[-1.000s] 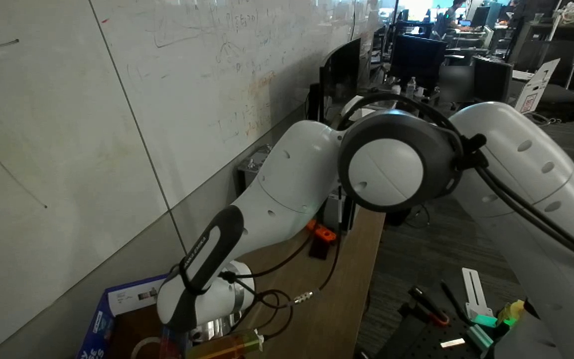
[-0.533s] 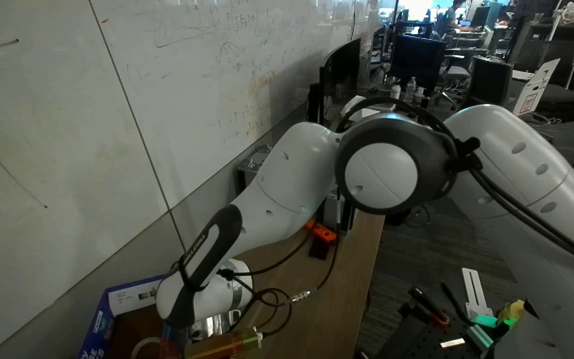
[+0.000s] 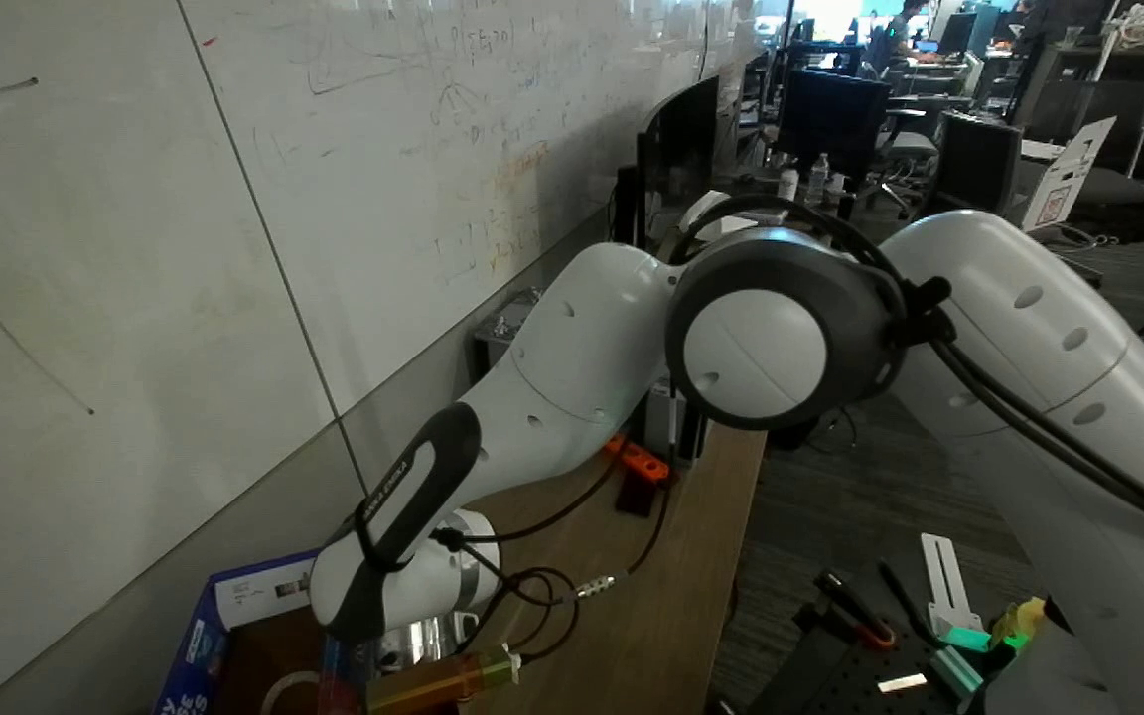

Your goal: Pick up the ropes from the table and put them in the box

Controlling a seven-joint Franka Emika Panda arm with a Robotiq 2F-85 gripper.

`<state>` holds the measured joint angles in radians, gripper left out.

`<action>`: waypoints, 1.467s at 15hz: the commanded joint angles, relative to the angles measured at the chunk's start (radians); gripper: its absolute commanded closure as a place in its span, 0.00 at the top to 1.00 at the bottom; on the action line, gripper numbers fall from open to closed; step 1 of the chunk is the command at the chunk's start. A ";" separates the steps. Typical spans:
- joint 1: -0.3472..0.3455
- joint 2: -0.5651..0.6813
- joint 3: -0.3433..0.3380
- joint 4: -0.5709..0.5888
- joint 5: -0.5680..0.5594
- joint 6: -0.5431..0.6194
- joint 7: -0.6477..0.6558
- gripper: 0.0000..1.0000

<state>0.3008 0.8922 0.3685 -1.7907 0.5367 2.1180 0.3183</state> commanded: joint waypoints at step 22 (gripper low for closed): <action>0.135 -0.714 -0.133 -0.007 -0.279 0.058 0.532 0.02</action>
<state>0.4363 0.2987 0.2475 -1.7545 0.3132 2.1313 0.7563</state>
